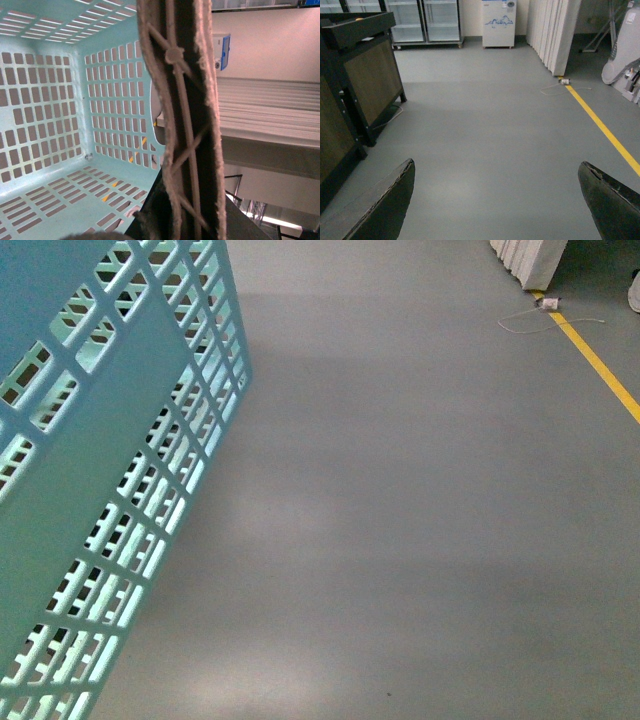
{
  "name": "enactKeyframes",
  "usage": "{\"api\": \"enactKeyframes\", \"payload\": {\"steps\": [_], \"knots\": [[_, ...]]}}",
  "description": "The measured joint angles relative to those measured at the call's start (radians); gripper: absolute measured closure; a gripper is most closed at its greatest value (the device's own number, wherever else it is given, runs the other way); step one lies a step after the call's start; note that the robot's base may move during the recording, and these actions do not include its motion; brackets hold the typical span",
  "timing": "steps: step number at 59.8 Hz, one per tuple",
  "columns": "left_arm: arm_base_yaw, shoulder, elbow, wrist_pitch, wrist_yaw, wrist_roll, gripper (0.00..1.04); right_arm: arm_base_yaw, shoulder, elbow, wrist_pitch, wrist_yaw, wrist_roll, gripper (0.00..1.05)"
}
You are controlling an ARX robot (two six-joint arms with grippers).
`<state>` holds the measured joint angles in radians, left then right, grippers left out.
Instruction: Pick lemon and mango into basket
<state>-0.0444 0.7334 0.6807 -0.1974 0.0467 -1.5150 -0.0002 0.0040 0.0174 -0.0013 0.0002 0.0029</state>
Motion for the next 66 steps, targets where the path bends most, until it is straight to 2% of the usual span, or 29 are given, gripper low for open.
{"api": "enactKeyframes", "payload": {"steps": [66], "knots": [[-0.002,0.0,0.002,0.0,0.022,-0.012,0.99,0.0,0.0,0.0,0.0,0.004,0.0,0.09]]}}
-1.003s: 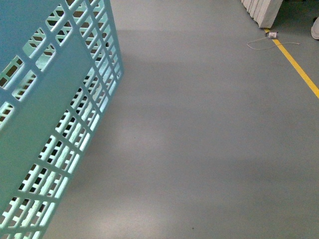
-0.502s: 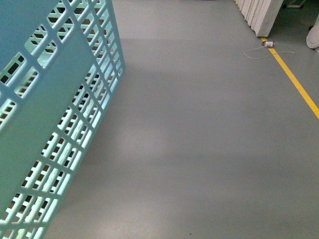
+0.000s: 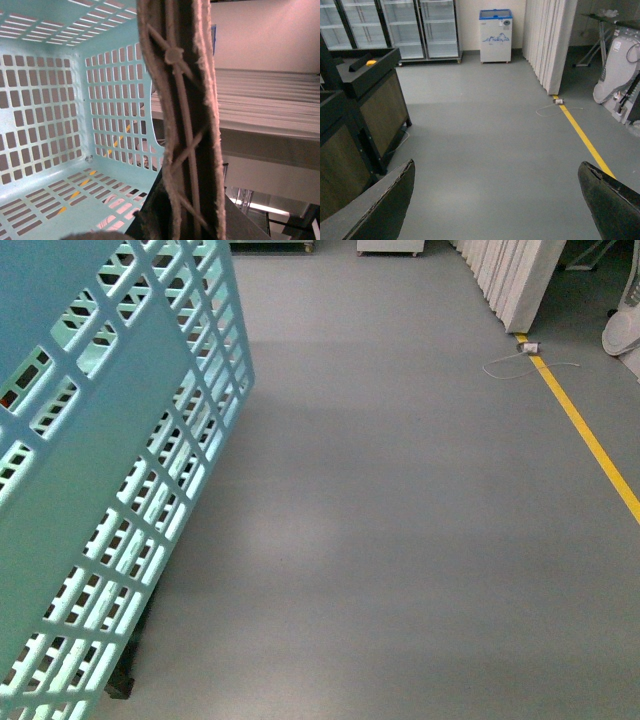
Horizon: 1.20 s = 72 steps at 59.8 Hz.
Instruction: Pick lemon and mango into basket
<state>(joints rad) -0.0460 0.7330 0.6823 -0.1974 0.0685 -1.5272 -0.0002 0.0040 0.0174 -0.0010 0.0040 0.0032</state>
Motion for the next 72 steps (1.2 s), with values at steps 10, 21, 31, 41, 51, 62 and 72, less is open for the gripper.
{"api": "enactKeyframes", "payload": {"steps": [10,21,31,41,51,62,72], "knots": [[0.0,-0.001,0.0,0.0,-0.021,0.007,0.99,0.0,0.0,0.0,0.0,-0.001,0.0,0.09],[0.001,0.001,0.0,0.0,-0.019,0.011,0.99,0.0,0.0,0.0,0.0,-0.003,0.0,0.09],[0.001,0.001,0.0,0.0,-0.02,0.013,0.99,0.0,0.0,0.0,0.0,-0.003,0.0,0.09],[0.001,0.001,0.0,0.0,-0.019,0.012,0.99,0.0,0.0,0.0,0.0,-0.002,0.0,0.09],[0.001,0.001,0.0,0.0,-0.021,0.013,0.99,0.0,0.0,0.0,0.0,-0.004,0.0,0.09],[0.001,0.001,0.0,0.0,-0.02,0.013,0.99,0.0,0.0,0.0,0.0,-0.004,0.0,0.09],[0.001,0.001,0.0,0.0,-0.02,0.013,0.99,0.0,0.0,0.0,0.0,-0.004,0.0,0.09]]}}
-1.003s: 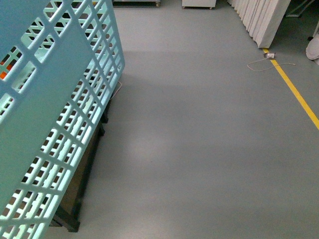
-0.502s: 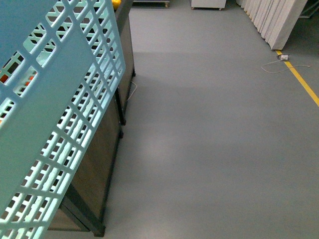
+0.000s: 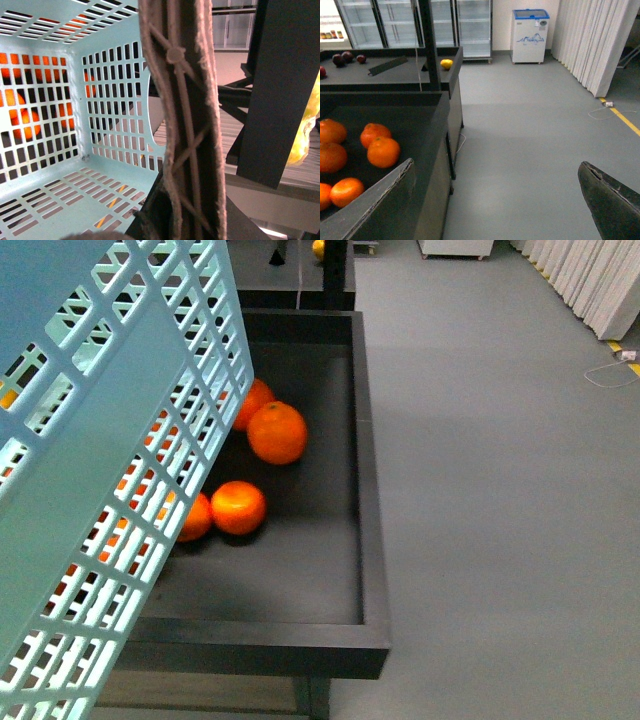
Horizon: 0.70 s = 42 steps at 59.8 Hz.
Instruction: Pick lemon and mango into basket
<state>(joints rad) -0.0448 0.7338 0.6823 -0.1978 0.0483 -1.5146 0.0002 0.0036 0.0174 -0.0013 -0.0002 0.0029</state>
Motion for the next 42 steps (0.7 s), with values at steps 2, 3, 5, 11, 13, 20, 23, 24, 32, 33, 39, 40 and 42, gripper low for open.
{"api": "enactKeyframes", "payload": {"steps": [2,3,5,11,13,20,23,24,32,33,39,40,42], "knots": [[0.0,0.0,0.0,0.0,0.0,0.0,0.99,0.0,0.0,0.0,0.0,0.003,0.0,0.09],[0.0,0.0,0.0,0.0,0.0,0.0,0.99,0.0,0.0,0.0,0.0,0.003,0.0,0.09],[0.0,0.0,0.0,0.0,0.0,0.0,0.99,0.0,0.0,0.0,0.0,0.001,0.0,0.09],[0.0,0.0,0.0,0.0,0.0,0.0,0.99,0.0,0.0,0.0,0.0,0.0,0.0,0.09],[0.0,0.0,0.0,0.0,0.0,0.0,0.99,0.0,0.0,0.0,0.0,0.0,0.0,0.09],[0.0,0.0,0.0,0.0,0.0,0.0,0.99,0.0,0.0,0.0,0.0,0.003,0.0,0.09],[0.0,0.0,0.0,0.0,0.0,0.0,0.99,0.0,0.0,0.0,0.0,0.001,0.0,0.09],[0.0,0.0,0.0,0.0,0.001,0.0,0.99,0.0,0.0,0.0,0.0,0.003,0.0,0.09],[0.0,0.0,0.0,0.0,0.0,0.0,0.99,0.0,0.0,0.0,0.0,0.0,0.0,0.09],[0.0,0.0,0.0,0.0,0.0,0.0,0.99,0.0,0.0,0.0,0.0,0.001,0.0,0.09],[0.0,0.0,0.0,0.0,0.0,0.0,0.99,0.0,0.0,0.0,0.0,0.0,0.0,0.09],[0.0,0.0,0.0,0.0,0.0,0.0,0.99,0.0,0.0,0.0,0.0,0.001,0.0,0.09],[0.0,0.0,0.0,0.0,0.001,0.0,0.99,0.0,0.0,0.0,0.0,0.003,0.0,0.09]]}}
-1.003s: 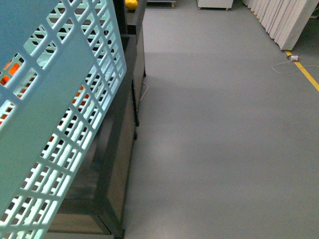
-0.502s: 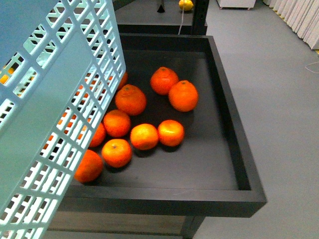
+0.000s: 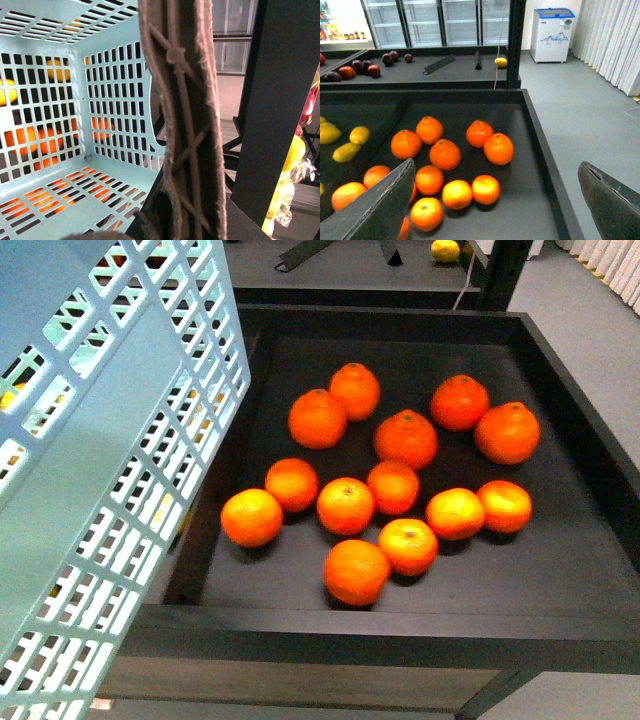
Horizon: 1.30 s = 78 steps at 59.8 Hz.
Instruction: Pick lemon and mango into basket
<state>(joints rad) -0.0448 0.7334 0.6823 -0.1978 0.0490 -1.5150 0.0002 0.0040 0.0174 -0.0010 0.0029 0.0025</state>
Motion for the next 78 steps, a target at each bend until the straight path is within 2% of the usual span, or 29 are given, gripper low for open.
{"api": "enactKeyframes", "payload": {"steps": [73,78], "knots": [[0.0,0.002,0.0,0.0,0.0,0.003,0.99,0.0,0.0,0.0,0.0,-0.006,0.0,0.09],[0.005,0.003,0.0,0.0,-0.023,0.003,0.99,0.0,0.0,0.0,0.0,-0.01,0.0,0.09]]}}
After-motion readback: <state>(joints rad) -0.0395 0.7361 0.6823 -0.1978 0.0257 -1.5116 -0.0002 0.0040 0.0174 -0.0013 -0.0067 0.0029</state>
